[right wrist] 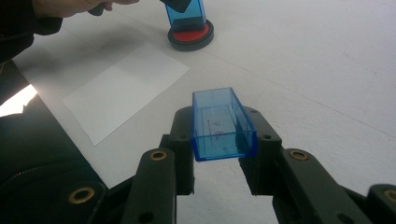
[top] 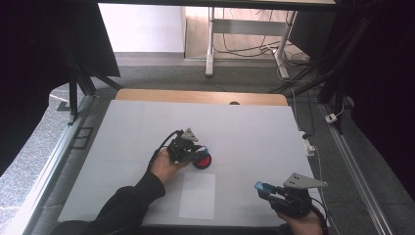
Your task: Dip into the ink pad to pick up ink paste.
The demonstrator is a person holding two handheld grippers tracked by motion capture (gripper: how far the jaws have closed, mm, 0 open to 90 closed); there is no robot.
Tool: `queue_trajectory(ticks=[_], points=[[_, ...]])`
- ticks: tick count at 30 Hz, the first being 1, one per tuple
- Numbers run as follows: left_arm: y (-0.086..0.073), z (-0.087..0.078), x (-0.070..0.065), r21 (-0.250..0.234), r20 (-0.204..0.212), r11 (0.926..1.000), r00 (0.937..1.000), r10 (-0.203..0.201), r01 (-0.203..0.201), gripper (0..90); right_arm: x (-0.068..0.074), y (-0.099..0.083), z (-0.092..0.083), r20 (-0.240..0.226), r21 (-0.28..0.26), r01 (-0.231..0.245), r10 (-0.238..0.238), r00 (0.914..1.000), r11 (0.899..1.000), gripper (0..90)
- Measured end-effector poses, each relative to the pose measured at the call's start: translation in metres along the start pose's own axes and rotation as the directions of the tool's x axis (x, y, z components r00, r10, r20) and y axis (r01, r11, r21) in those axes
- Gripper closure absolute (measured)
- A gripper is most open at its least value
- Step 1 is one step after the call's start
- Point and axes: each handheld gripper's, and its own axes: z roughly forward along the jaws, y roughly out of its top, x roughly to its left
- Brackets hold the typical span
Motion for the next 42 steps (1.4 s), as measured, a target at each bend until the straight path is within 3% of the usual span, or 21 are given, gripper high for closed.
queue_trajectory(ticks=[4, 9, 12, 16, 19, 27, 38, 42], points=[[-0.001, 0.0, -0.001, -0.012, -0.008, 0.9997, 0.9997, 0.021, -0.021, 70.6, 0.0, 0.0, 0.0, -0.001, 0.0, 0.001, -0.001, 1.0, 1.0, 68.5], [0.0, -0.002, 0.003, -0.024, 0.007, 0.9997, 1.0, -0.006, 0.006, 70.5, 0.0, 0.0, 0.0, 0.003, -0.001, 0.0, 0.0, 1.0, 1.0, 68.5], [0.004, -0.012, 0.005, -0.063, 0.018, 0.9978, 0.9996, -0.023, 0.024, 70.4, 0.0, 0.0, 0.0, 0.001, -0.007, -0.002, 0.002, 1.0, 1.0, 68.4], [0.012, -0.025, 0.003, -0.092, 0.025, 0.9956, 0.9996, -0.013, 0.016, 70.4, 0.0, 0.0, 0.0, 0.001, -0.007, -0.001, 0.001, 1.0, 1.0, 68.5], [0.012, -0.026, 0.0, -0.083, 0.032, 0.9965, 0.9995, -0.005, 0.007, 70.4, 0.0, 0.0, 0.0, 0.001, -0.005, 0.001, -0.001, 1.0, 1.0, 68.5], [0.006, -0.01, -0.004, -0.041, 0.041, 0.9992, 0.9991, -0.003, 0.005, 70.4, 0.0, 0.0, 0.0, 0.001, -0.004, 0.0, 0.0, 1.0, 1.0, 68.4], [0.001, -0.001, -0.004, -0.007, 0.03, 1.0, 0.9995, -0.003, 0.003, 70.4, 0.0, 0.0, 0.0, -0.002, -0.005, 0.0, 0.0, 1.0, 1.0, 68.4], [0.0, 0.0, -0.003, -0.017, 0.034, 0.9998, 0.9994, -0.01, 0.011, 70.5, 0.0, 0.0, 0.0, -0.002, -0.004, 0.0, 0.0, 1.0, 1.0, 68.4]])
